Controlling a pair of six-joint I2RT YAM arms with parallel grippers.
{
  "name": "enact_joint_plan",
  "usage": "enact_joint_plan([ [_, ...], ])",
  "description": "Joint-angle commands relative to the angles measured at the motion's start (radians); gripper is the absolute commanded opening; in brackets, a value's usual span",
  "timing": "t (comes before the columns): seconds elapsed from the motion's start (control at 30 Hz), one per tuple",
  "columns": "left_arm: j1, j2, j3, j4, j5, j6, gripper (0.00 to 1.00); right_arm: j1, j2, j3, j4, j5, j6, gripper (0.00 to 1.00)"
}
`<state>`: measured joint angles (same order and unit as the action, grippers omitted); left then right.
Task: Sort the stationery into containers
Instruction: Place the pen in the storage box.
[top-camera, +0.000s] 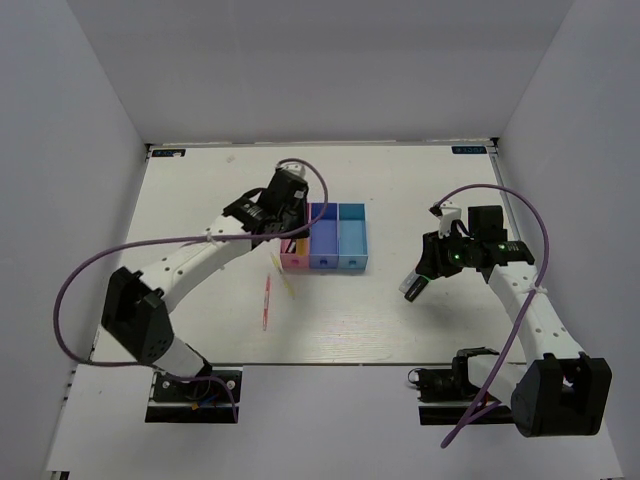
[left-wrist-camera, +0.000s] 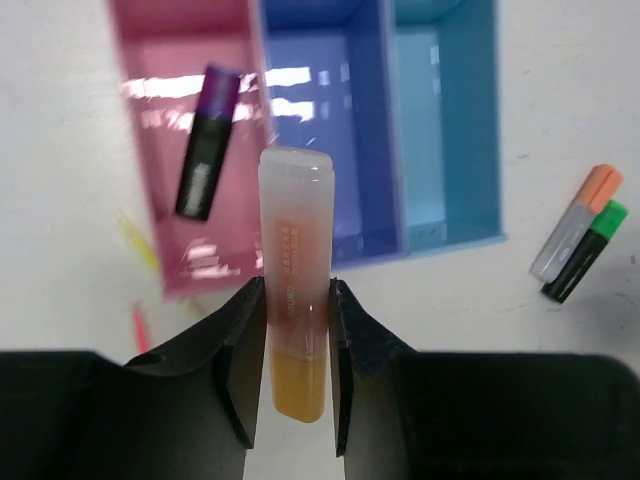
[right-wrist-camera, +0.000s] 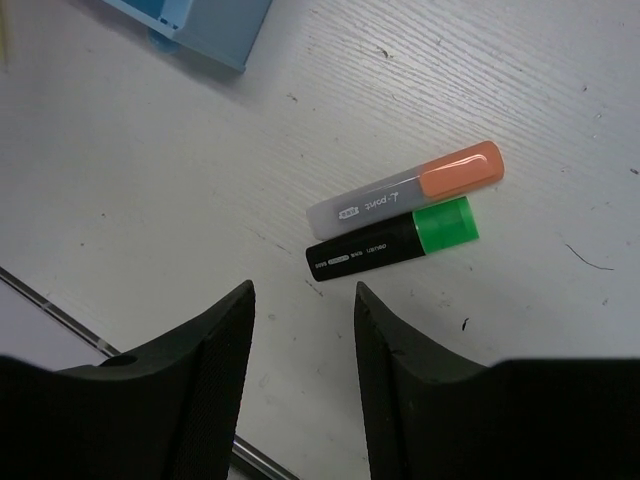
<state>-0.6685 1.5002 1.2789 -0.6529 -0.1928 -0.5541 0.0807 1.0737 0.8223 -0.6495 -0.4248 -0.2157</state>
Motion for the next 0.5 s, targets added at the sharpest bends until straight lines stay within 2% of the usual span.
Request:
enact_joint_plan([
  [0.0, -0.023, 0.097, 0.114, 0.088, 0.045, 0.078, 0.0, 0.001, 0.012, 0.029, -0.001, 0.009, 0.006, 0.48],
  [0.23, -0.042, 0.287, 0.284, 0.07, 0.036, 0.12, 0.01, -0.002, 0.006, 0.031, 0.004, 0.024, 0.003, 0.49],
  [0.3, -0.039, 0.308, 0.287, 0.076, 0.033, 0.114, 0.01, 0.001, 0.006, 0.031, 0.004, 0.027, 0.002, 0.58],
  [0.47, -0.043, 0.319, 0.273, 0.099, 0.036, 0.109, 0.01, -0.001, 0.014, 0.034, 0.002, 0.032, 0.001, 0.59],
])
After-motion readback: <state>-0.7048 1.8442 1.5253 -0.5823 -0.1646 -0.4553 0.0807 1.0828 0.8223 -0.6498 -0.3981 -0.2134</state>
